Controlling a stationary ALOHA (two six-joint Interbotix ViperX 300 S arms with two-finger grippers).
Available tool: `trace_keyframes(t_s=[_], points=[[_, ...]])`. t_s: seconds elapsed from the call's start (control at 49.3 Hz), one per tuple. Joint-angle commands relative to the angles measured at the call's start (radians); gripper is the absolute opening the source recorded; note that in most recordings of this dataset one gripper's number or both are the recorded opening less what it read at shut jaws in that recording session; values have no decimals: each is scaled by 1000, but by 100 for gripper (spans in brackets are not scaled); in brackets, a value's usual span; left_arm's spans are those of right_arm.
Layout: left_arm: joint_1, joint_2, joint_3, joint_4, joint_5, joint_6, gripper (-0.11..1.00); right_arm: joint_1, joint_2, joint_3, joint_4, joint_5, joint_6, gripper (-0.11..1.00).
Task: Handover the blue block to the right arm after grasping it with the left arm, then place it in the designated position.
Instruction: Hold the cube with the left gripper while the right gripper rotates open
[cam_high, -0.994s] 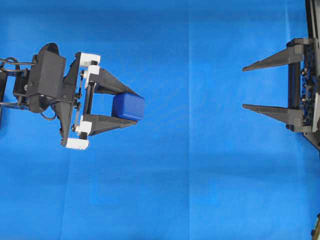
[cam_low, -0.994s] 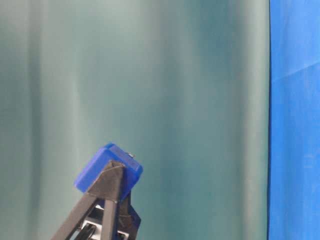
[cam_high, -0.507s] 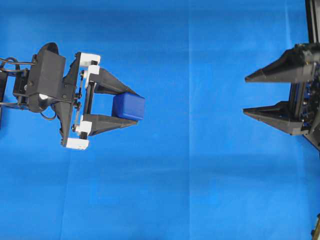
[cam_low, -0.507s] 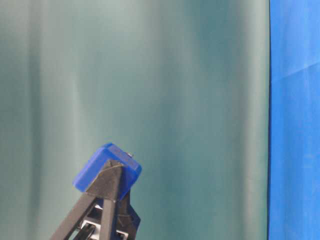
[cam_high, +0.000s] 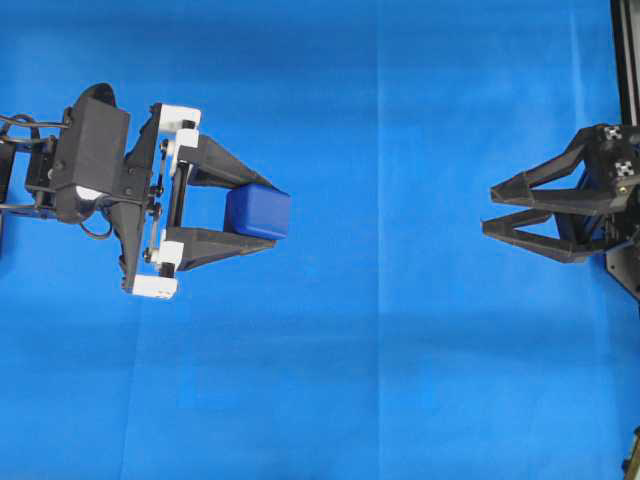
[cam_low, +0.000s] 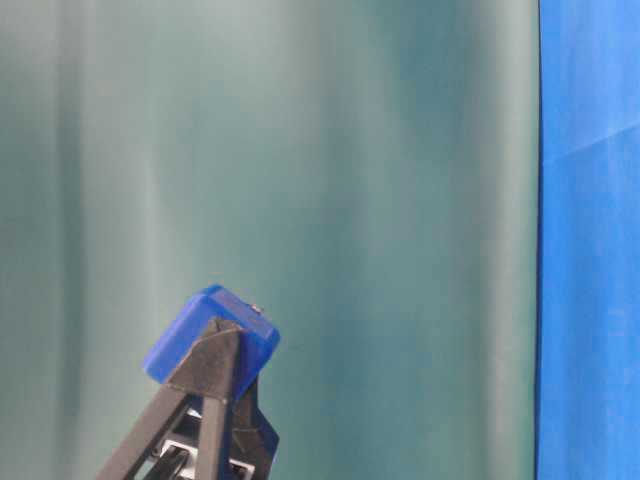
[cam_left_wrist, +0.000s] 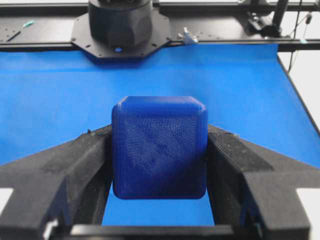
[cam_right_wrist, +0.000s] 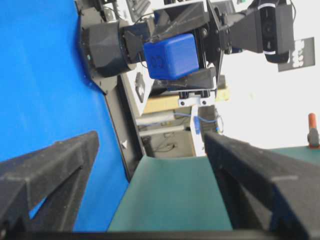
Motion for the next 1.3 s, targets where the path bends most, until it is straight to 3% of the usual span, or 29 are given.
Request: trace_keyframes(t_s=[0.0,1.278], points=[[2,-18,-14,-2,-11,-2,46,3,8,-25,-9,-9,-5,97],[2,-18,-14,-2,-11,-2,46,6,11,-23,-25,-6,-21,96]])
